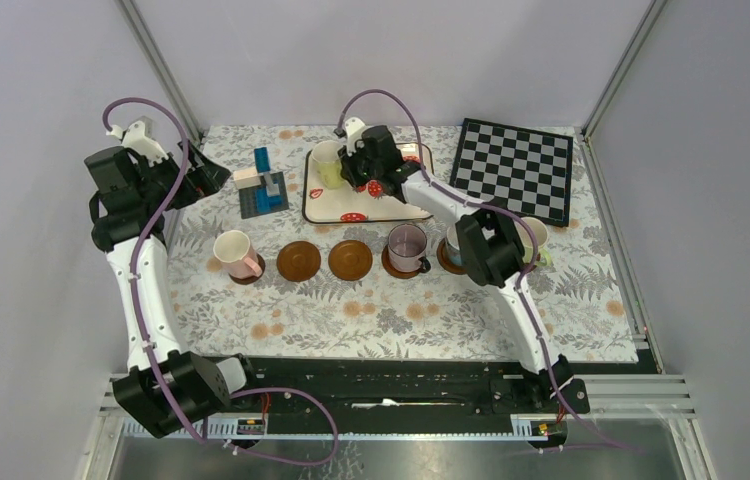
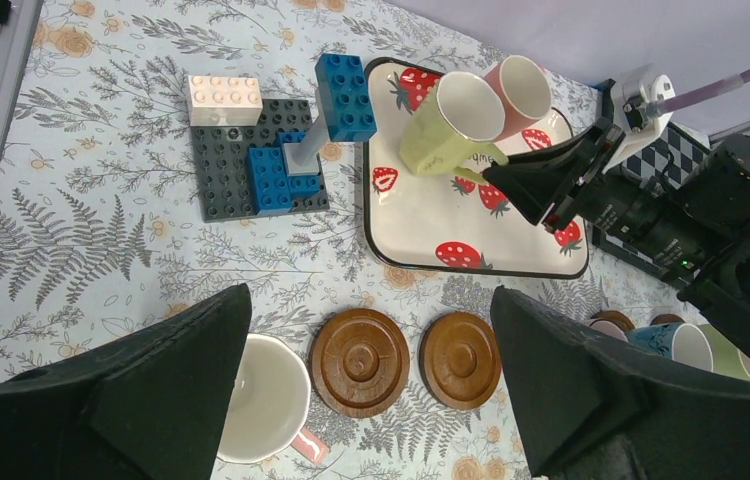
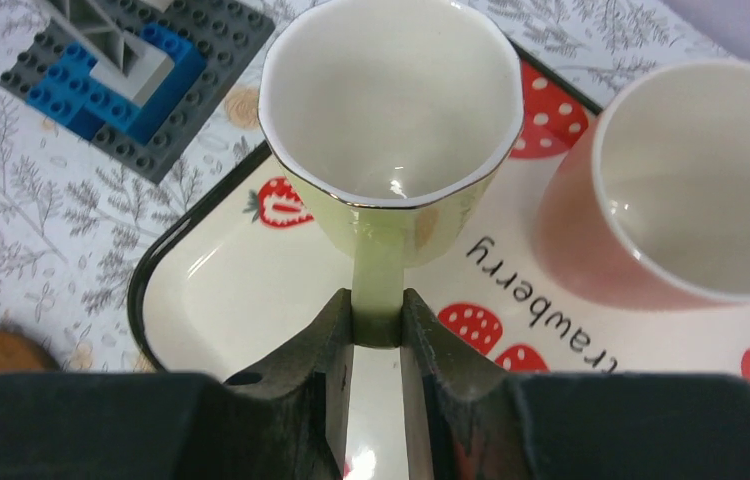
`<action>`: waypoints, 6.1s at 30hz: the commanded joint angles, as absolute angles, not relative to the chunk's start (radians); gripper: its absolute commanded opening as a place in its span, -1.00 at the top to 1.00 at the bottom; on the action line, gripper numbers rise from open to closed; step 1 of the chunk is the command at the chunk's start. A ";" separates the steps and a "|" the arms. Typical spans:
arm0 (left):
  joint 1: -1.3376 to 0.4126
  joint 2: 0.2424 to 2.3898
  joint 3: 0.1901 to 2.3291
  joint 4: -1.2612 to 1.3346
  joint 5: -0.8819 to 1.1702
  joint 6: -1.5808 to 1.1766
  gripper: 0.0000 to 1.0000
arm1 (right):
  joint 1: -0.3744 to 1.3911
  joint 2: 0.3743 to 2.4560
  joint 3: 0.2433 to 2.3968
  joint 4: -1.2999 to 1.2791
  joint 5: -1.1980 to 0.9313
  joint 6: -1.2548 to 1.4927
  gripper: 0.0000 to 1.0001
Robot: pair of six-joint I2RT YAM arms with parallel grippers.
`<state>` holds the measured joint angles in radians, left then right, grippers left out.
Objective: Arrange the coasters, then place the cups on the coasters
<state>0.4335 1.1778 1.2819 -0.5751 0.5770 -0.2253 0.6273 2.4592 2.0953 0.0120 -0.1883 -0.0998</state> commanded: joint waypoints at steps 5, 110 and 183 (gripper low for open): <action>0.445 1.144 1.287 -0.546 0.598 -0.207 -0.98 | 0.624 2.284 1.953 0.008 -0.224 -0.120 0.62; 0.463 1.042 1.162 -0.575 0.664 -0.204 -0.98 | 1.094 2.079 1.724 -0.065 0.203 0.141 1.00; 0.463 1.055 1.157 -0.569 0.665 -0.219 -0.98 | 1.104 2.097 1.717 -0.152 0.235 0.199 0.60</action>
<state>0.4576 1.0515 1.1557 -0.6113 0.6472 -0.2111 1.0962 2.1624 1.7020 -0.1406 0.2085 0.1913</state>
